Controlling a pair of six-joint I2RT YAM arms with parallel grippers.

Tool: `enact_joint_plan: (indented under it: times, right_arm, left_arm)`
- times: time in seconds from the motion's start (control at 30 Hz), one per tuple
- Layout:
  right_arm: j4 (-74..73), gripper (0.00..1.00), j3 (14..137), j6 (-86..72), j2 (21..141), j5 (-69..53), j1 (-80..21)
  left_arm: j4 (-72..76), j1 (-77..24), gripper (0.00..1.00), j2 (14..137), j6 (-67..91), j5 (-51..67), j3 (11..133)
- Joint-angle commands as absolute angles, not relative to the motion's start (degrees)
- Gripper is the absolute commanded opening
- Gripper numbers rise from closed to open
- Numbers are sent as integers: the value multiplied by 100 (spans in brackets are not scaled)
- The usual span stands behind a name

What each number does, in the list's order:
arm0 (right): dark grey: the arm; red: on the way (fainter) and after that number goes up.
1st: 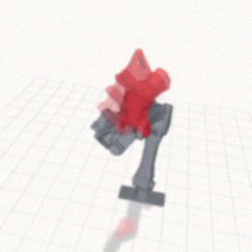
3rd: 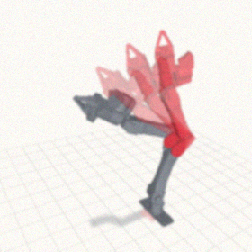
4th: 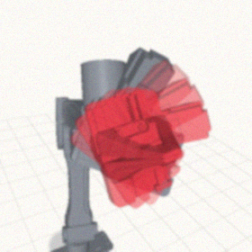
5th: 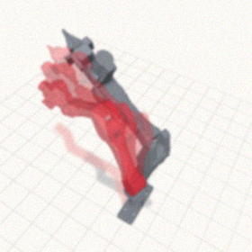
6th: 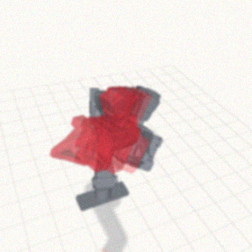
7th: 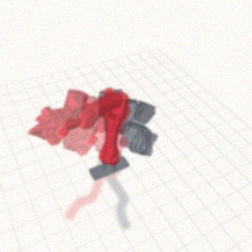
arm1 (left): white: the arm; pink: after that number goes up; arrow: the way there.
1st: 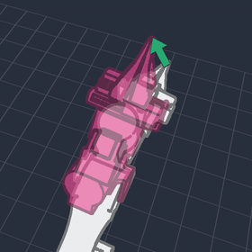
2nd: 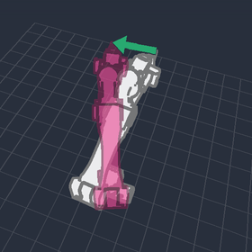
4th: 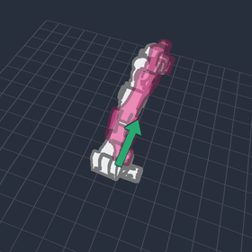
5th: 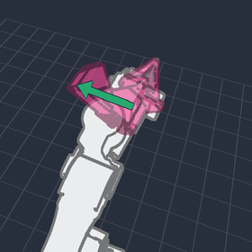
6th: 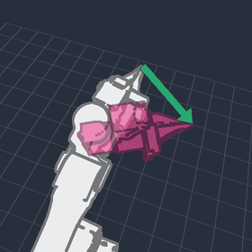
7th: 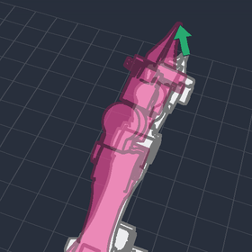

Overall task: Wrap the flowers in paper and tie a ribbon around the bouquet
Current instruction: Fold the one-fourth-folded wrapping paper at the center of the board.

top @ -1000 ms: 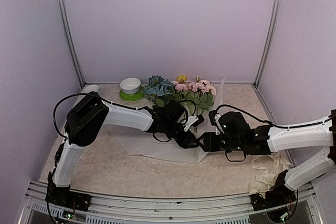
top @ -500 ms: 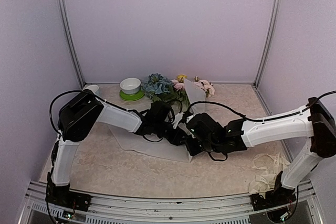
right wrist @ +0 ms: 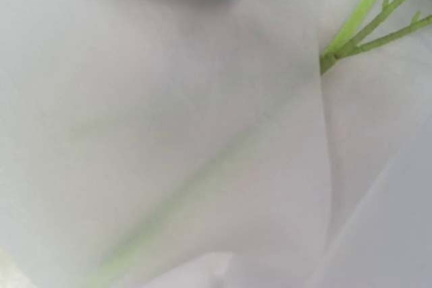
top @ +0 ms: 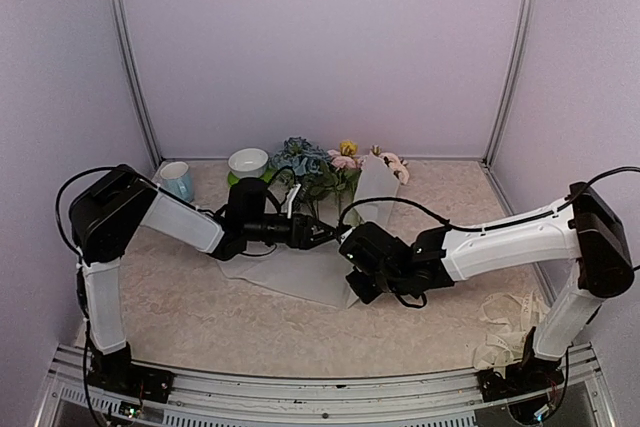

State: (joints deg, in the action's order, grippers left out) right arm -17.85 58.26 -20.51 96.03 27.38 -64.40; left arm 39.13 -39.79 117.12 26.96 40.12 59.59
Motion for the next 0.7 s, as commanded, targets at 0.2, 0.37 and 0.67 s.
enact_joint_plan:
  times: [0.2,0.37,0.67]
  right_arm:
    - [-2083,0,6268,-1534,9990,3124,-6618]
    - [-2022,0,6295,-1445,9996,3133,-6636]
    - [-1989,0,6287,-1389,9979,3139,-6646]
  left_arm:
    - [2779,-4136,99,10226,1846,2849,6737]
    - [1350,-4290,99,10915,1488,2539,7851]
    - [814,-4321,53,11373,1284,2555,8465]
